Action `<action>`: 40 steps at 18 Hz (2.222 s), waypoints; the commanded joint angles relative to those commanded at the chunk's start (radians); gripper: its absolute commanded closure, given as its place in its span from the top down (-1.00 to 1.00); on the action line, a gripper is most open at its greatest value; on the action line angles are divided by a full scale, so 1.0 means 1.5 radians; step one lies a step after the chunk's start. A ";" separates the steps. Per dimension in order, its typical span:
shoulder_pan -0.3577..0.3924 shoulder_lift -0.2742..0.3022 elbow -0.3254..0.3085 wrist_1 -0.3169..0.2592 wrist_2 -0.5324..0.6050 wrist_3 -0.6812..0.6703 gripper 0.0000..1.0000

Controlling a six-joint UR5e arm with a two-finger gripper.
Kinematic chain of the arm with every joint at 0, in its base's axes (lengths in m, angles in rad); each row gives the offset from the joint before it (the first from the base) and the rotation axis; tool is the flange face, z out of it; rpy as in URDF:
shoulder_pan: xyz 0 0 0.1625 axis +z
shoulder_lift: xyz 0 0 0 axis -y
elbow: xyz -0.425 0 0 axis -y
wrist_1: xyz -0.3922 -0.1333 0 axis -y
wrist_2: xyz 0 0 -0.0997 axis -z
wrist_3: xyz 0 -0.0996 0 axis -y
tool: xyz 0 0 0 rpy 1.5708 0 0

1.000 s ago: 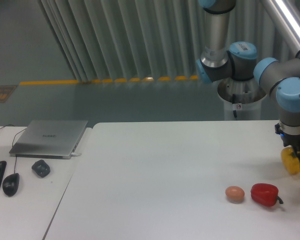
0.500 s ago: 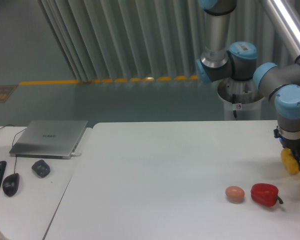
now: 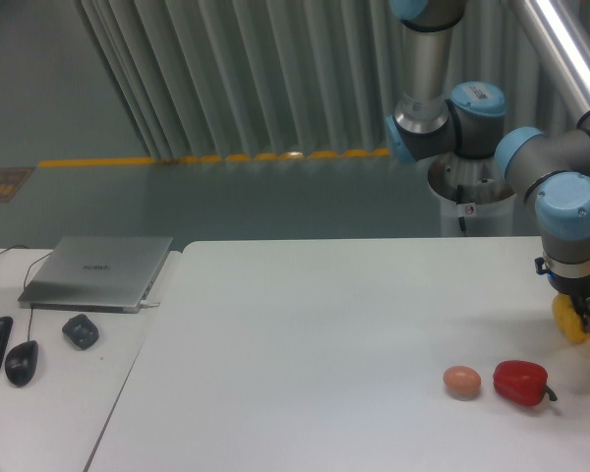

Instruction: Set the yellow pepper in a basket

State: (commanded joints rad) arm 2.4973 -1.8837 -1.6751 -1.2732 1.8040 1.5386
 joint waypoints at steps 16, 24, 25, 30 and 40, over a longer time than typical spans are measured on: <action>0.022 0.008 0.135 0.098 0.011 0.002 -0.25; 0.066 -0.002 0.132 0.122 0.120 0.260 -0.26; 0.072 -0.006 0.133 0.127 0.128 0.276 -0.26; 0.099 -0.011 0.124 0.142 0.146 0.340 -0.25; 0.128 -0.020 0.102 0.183 0.146 0.352 1.00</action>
State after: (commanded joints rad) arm 2.6890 -1.9145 -1.5217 -0.9986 2.0233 2.0663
